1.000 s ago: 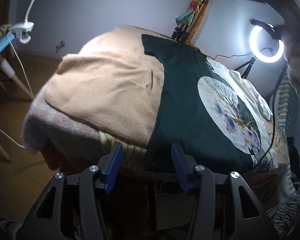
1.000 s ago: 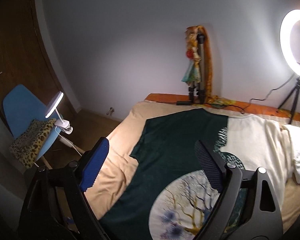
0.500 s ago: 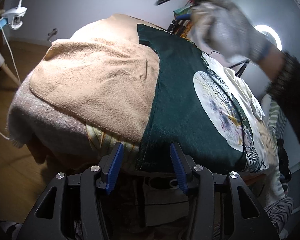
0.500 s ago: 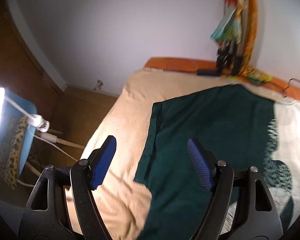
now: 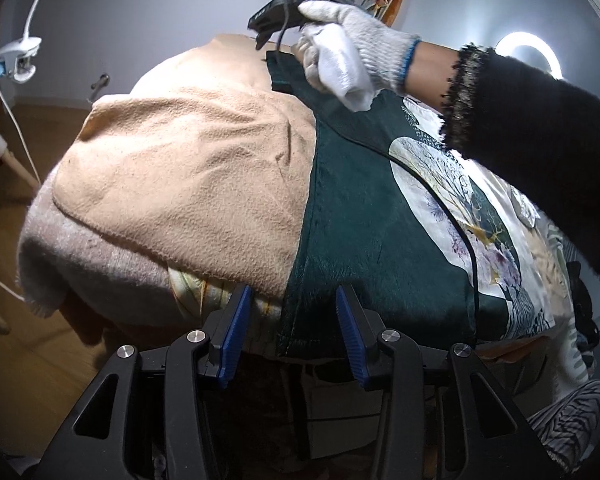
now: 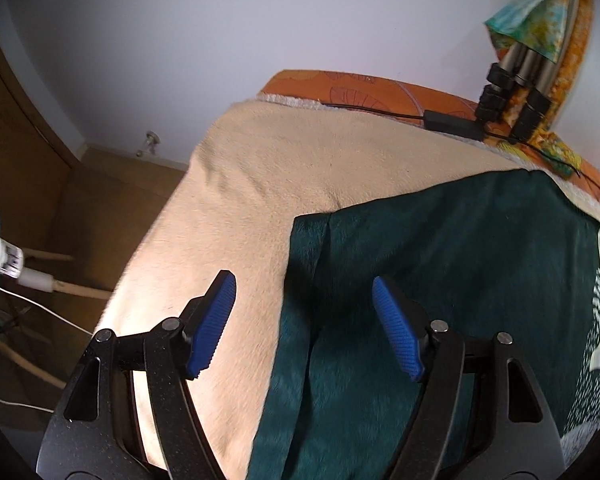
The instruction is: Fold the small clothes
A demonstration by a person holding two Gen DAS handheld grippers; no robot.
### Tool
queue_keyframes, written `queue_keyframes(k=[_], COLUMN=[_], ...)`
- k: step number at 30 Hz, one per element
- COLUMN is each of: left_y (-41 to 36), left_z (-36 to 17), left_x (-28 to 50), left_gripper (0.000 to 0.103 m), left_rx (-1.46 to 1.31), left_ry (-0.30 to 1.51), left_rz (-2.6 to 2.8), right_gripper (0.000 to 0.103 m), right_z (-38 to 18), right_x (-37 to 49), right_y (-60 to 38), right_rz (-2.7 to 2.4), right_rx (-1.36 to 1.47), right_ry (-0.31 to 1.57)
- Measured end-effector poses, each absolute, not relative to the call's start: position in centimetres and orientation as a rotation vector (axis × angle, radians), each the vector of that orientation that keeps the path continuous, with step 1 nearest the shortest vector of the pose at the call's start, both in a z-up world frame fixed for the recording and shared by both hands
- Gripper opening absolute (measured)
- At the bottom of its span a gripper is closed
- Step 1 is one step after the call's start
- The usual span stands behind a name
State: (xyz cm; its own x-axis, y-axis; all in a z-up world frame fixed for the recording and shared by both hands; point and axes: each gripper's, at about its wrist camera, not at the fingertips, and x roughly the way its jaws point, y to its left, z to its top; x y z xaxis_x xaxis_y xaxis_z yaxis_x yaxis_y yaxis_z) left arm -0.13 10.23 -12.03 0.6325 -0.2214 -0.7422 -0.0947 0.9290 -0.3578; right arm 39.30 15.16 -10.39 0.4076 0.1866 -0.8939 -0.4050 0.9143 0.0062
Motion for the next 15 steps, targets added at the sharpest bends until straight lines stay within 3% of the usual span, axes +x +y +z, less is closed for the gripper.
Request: queue_keyframes(k=[3,10,13,15], left_y=[10.2,9.8,9.7,9.9], left_z=[-12.1,-12.3,-12.3,-12.3], left_x=[-0.1,0.2,0.4,0.4], left_gripper=[0.04,0.006,0.003,0.002], left_rx=[-0.377,-0.369,-0.386,-0.412], left_ry=[0.885,0.881,0.878,0.873], left_rz=[-0.076,-0.096,-0.112,-0.129], right_gripper=[0.064,0.057,0.044,0.024], right_z=[-11.3,-12.0,-12.0,-11.9], right_x=[39.6,39.8,40.0,40.1], right_y=[15.5,15.8,15.9,15.9], right_rz=[0.371,0.376,0.393,0.391], right_rx=[-0.278,-0.34,-0.35,-0.369], right_ry=[1.105,1.098,1.101,1.101])
